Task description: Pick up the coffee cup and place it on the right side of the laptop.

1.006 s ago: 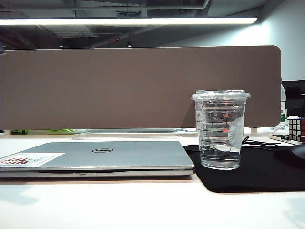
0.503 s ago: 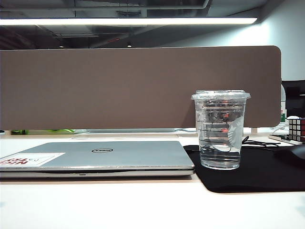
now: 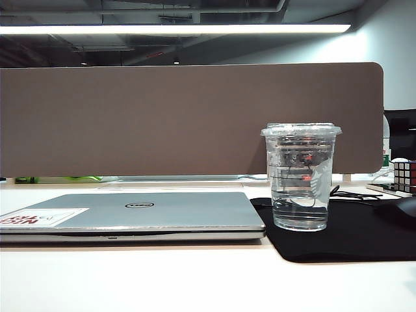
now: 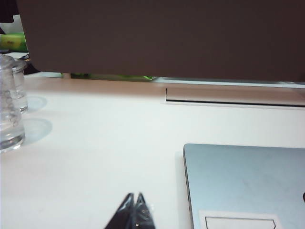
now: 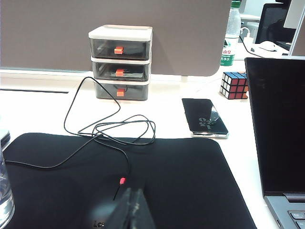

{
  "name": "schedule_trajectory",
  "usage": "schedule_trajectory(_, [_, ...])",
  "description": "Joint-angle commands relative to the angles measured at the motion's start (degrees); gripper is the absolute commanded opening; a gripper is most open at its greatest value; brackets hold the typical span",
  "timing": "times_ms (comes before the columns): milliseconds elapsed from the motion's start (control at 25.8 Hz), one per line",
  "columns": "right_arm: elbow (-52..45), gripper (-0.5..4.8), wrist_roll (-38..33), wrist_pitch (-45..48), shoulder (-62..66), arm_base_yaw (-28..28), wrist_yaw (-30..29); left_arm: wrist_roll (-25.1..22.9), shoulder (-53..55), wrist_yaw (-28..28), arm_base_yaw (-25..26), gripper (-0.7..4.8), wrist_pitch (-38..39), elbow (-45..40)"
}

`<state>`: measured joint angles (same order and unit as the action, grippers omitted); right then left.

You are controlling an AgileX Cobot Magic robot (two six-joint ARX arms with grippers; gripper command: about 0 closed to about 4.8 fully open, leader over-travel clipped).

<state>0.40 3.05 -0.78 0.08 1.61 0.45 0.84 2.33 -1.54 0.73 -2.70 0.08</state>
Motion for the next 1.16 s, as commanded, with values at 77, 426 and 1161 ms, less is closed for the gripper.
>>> schedule_trajectory(77, [-0.4, -0.01, 0.2, 1.0, -0.1, 0.0, 0.3, -0.4, -2.2, 0.9, 0.0, -0.05, -0.9, 0.4])
schedule_trajectory(426, [-0.4, -0.01, 0.2, 2.3, -0.1, 0.0, -5.2, 1.3, -2.2, 1.8, 0.1, -0.05, -1.0, 0.3])
schedule_trajectory(1161, [-0.4, -0.01, 0.2, 2.7, -0.1, 0.0, -6.8, 1.3, -2.2, 1.8, 0.1, -0.05, -0.8, 0.3])
